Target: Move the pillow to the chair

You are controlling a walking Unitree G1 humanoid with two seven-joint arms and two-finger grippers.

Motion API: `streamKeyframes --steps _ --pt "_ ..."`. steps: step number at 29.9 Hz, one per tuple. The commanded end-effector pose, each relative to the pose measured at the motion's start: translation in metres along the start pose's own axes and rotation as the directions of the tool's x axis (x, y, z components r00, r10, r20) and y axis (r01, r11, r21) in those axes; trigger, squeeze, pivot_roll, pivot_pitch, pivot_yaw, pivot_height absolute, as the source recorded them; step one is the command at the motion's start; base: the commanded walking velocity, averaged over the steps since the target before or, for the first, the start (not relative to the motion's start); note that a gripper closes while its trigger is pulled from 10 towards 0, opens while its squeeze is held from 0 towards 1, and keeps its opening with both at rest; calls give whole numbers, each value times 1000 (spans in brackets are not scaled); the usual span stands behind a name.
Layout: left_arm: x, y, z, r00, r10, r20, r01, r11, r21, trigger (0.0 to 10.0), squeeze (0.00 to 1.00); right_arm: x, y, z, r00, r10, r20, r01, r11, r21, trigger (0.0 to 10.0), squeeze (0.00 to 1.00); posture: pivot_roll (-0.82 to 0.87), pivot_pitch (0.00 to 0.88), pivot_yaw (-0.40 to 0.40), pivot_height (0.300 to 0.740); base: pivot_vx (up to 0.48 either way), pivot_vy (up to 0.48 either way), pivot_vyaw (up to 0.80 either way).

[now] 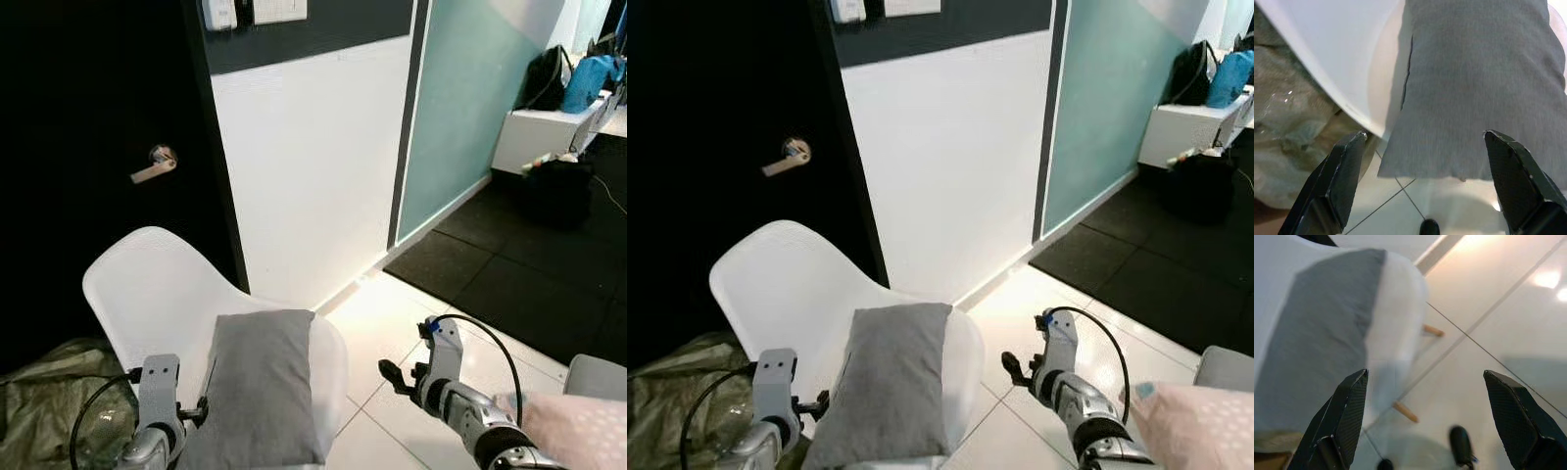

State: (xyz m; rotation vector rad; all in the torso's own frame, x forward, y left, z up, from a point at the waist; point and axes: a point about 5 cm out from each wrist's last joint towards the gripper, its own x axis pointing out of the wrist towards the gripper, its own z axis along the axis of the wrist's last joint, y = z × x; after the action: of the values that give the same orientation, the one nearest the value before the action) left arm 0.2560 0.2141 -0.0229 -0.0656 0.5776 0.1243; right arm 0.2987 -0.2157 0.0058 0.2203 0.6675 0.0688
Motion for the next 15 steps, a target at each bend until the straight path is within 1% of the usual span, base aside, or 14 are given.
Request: streamKeyframes --steps 1,6,15 --pt "-1 5 -4 1000 18 -11 -18 1000 -4 10000 0 0 -2 -1 1000 -24 5 24 1000 -2 10000 0 -178 0 8 740 -364 0 0" --pt "0 1 -8 1000 18 -24 -19 1000 -9 10000 0 1 -1 -1 999 -32 0 32 999 -25 10000 0 -171 0 1 740 -366 0 0" --pt "1 -4 -9 999 16 -28 -16 1000 -19 10000 0 2 4 -2 1000 -24 -6 23 999 -37 10000 0 -167 0 -5 740 -365 0 0"
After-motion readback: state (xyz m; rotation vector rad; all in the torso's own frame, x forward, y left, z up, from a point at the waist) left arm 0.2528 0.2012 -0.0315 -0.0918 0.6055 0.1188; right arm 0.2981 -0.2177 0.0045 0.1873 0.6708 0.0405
